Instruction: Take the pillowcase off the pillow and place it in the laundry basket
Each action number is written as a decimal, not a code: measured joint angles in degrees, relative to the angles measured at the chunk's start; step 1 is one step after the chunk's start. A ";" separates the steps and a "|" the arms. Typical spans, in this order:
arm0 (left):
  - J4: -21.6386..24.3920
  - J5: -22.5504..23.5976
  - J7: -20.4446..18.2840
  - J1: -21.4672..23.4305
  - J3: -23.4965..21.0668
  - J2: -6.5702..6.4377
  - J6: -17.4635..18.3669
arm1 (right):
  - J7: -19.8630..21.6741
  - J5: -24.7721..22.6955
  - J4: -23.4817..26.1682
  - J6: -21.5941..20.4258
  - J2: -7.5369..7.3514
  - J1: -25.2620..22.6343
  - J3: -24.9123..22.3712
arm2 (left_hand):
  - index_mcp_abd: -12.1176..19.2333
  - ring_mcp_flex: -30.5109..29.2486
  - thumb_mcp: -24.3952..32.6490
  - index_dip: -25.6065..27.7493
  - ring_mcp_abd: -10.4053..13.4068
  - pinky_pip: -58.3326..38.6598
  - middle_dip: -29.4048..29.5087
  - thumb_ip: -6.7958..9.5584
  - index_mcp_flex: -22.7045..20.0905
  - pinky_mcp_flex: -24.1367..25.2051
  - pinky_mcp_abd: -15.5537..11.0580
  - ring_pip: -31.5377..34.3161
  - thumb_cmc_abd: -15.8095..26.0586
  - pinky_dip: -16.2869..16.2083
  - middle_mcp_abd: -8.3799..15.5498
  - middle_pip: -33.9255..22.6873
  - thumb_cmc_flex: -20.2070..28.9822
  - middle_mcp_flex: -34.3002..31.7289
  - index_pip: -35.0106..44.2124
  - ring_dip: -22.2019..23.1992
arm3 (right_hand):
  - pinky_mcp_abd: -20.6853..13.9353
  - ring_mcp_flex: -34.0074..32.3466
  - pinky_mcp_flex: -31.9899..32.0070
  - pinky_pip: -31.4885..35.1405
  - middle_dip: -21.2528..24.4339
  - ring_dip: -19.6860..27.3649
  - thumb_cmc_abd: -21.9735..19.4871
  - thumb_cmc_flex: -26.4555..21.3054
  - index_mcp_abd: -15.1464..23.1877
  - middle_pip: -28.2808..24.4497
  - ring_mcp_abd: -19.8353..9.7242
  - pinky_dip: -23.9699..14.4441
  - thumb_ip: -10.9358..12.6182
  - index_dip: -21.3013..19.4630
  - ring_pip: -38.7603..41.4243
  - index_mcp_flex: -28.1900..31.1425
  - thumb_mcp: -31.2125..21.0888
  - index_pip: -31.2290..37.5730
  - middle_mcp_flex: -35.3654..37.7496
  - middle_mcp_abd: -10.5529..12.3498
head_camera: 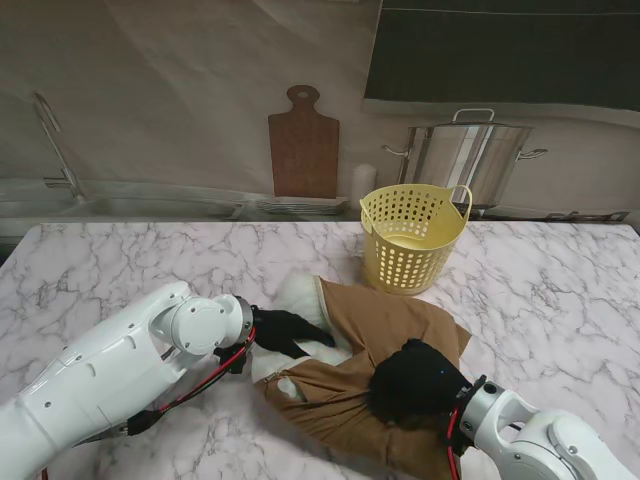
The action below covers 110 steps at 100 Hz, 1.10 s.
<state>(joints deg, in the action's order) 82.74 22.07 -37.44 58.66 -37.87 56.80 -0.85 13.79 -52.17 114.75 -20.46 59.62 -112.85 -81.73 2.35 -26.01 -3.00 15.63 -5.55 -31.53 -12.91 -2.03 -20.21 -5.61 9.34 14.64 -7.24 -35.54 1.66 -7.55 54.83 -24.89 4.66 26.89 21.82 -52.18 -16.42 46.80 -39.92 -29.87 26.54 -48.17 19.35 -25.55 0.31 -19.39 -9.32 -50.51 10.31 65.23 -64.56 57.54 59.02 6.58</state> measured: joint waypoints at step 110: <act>-1.56 -2.29 -0.72 -2.67 2.43 -0.29 -0.21 | -11.03 -14.12 -2.13 15.04 -0.41 9.73 16.33 | 0.39 0.54 -0.71 0.00 0.83 -0.75 -0.31 -0.02 0.00 0.04 -0.44 0.99 0.23 -0.03 0.62 0.05 0.72 0.02 -0.02 0.07 | 2.01 21.49 12.50 -3.75 -12.12 -6.00 -4.92 33.89 -11.93 -18.81 4.61 -4.33 5.47 27.50 20.35 -50.78 32.47 -51.31 -36.96 -9.62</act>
<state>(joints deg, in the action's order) 81.18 19.78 -38.16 55.99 -35.44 56.51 -1.06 2.76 -66.29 112.62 -5.42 59.21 -103.12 -65.40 2.74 -25.48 -3.71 15.63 -4.73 -32.28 -13.23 -2.06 -20.21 -5.58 8.90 15.62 -7.01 -35.57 2.28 -7.50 55.55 -24.87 4.64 26.95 23.83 -30.69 -3.92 43.05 -52.03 -35.87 21.62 -14.28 7.42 -44.36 4.92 -23.72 -3.85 -23.02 30.66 14.44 -32.09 6.23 22.06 -3.04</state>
